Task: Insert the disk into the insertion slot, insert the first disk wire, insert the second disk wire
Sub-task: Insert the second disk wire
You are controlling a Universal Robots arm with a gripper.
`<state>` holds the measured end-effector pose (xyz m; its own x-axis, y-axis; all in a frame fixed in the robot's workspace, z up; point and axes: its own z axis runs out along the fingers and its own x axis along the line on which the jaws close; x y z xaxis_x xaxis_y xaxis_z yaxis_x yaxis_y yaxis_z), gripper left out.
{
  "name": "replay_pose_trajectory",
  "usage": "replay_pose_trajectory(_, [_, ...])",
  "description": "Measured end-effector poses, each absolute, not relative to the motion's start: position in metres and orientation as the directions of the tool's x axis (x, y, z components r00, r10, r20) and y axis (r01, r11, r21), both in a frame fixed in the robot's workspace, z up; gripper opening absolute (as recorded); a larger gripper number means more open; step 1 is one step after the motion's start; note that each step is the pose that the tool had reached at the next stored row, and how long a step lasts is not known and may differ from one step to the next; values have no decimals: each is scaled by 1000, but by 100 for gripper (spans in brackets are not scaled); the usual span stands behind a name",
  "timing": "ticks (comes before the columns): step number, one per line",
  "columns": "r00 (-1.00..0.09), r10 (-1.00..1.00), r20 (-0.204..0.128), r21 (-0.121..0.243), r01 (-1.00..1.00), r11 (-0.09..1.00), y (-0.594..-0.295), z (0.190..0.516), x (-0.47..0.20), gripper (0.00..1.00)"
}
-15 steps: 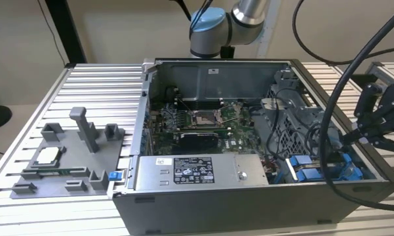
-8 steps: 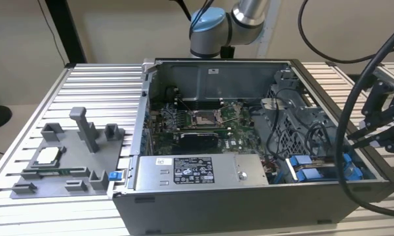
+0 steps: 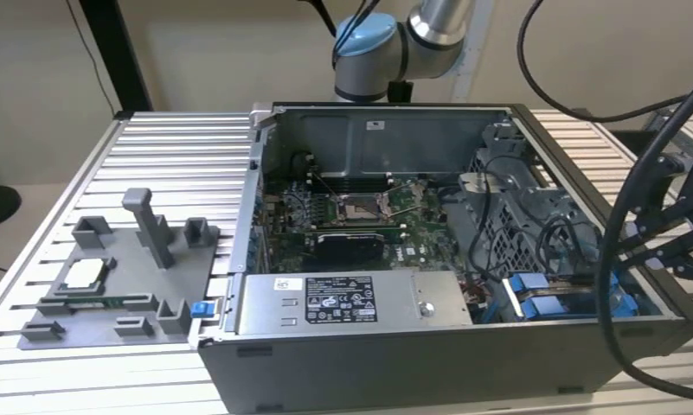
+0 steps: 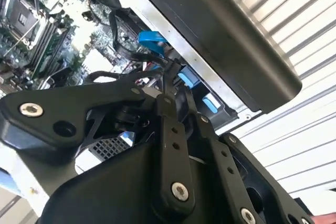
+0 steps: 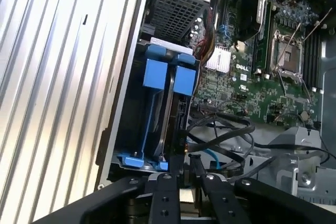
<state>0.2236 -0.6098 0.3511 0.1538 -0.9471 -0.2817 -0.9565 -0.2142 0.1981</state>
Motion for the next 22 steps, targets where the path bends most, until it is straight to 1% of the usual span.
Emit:
replay_pose_trajectory(3, [163, -945, -284, 197, -954, -224, -610, 350, 227, 0])
replay_pose_trajectory(5, [164, -941, -296, 194, -954, -227, -610, 349, 229, 0])
replay_pose_trajectory(8, [164, -939, -303, 192, -954, -229, -610, 347, 229, 0])
replay_pose_trajectory(9, [164, -938, -305, 192, -954, -229, -610, 347, 229, 100])
replay_pose_trajectory(22, [156, -926, -343, 181, -957, -229, -610, 342, 229, 100])
